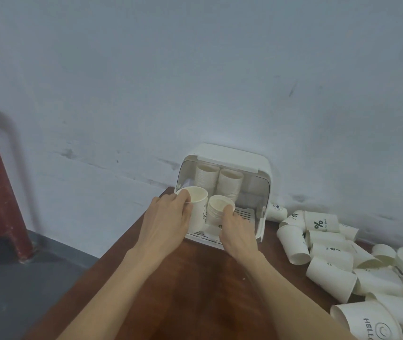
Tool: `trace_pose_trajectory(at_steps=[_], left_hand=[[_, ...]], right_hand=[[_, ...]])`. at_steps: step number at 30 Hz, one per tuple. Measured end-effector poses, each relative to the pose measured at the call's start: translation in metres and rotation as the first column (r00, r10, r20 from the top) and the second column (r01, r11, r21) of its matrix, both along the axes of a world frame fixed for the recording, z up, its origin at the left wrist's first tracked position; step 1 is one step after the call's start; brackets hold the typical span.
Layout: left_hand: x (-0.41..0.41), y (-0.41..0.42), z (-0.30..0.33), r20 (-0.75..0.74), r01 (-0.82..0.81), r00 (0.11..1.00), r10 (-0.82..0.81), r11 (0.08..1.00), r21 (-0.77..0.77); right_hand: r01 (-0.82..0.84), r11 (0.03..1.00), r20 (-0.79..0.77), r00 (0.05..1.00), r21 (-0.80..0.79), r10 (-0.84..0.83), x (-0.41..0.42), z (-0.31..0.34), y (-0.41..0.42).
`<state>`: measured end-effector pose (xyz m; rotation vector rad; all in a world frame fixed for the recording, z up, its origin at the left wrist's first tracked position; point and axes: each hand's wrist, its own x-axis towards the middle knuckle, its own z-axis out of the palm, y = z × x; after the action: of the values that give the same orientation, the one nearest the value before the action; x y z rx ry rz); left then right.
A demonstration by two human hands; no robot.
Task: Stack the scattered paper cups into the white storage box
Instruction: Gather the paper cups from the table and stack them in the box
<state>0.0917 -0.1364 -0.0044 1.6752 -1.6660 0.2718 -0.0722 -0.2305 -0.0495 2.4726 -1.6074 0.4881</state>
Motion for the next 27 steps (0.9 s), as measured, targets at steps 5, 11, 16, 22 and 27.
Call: trace_pose_trajectory(at_steps=[5,11,16,22,27], left_hand=[[0.002,-0.016,0.005,0.023,-0.010,1.000,0.011,0.999,-0.032],[0.008,-0.041,0.014,0.053,-0.066,0.996,0.069,0.996,-0.061],[0.010,-0.061,0.016,0.065,-0.070,0.995,0.076,0.993,-0.099],[0.009,-0.083,0.004,0.146,-0.071,0.986,0.080,0.995,-0.068],[0.013,-0.091,-0.013,0.186,-0.054,0.981,0.058,0.998,-0.031]], right_hand=[[-0.004,1.000,-0.030,1.000,-0.022,0.003,-0.001,-0.001,-0.001],[0.016,0.999,-0.028,0.999,-0.030,-0.016,0.000,-0.003,0.001],[0.028,0.999,-0.005,1.000,-0.039,-0.028,0.001,-0.004,0.002],[0.028,0.999,0.013,1.000,-0.045,-0.028,0.002,-0.007,0.000],[0.035,0.998,0.014,0.999,-0.053,-0.034,0.002,-0.008,-0.001]])
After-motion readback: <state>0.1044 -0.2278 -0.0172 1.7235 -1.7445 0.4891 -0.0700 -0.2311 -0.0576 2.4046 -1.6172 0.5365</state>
